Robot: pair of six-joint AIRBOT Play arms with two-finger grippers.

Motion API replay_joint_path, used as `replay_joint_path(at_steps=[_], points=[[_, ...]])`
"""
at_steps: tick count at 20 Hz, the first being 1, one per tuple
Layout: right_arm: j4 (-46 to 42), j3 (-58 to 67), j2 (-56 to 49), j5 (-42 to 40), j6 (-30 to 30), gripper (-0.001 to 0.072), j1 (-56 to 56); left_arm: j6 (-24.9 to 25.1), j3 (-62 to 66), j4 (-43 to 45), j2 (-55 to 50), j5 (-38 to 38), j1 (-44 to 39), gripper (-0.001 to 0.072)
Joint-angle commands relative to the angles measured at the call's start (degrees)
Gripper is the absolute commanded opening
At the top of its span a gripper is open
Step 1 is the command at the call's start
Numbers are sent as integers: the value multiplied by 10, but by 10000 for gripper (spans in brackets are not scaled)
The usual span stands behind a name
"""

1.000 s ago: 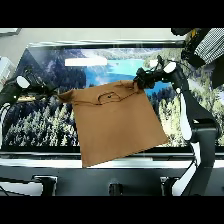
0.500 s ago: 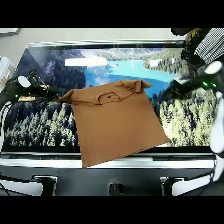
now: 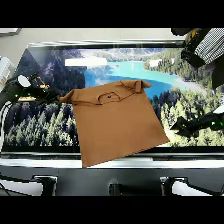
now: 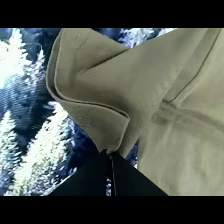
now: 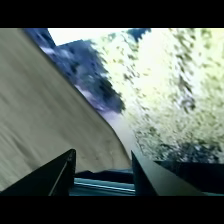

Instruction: Fold the clothes and pants, and hang the long-sleeved shirts on hangers.

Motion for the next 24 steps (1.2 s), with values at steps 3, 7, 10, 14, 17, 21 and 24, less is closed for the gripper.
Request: replay_joint_path(at_steps=[3,7,10,14,17,21,24], points=[[5,-85,11,-26,-13,420,-6,0,0,0,0,-3,0,14],[46,-107,11,-35,-28,376,-6,0,0,0,-1,-2,0,14],[83,-108,11,-37,-39,35,-6,0,0,0,-1,-2,0,14],[108,-17,10,-82,11,33,-6,0,0,0,-1,-2,0,14],[59,185,-18,-163,136,33,-6,0,0,0,-1,-3,-2,14],[34,446,-151,-166,243,32,27,-2,0,-12,-10,-4,-14,14],[28,506,-231,-155,282,34,80,-2,0,-37,-24,-3,-29,13]])
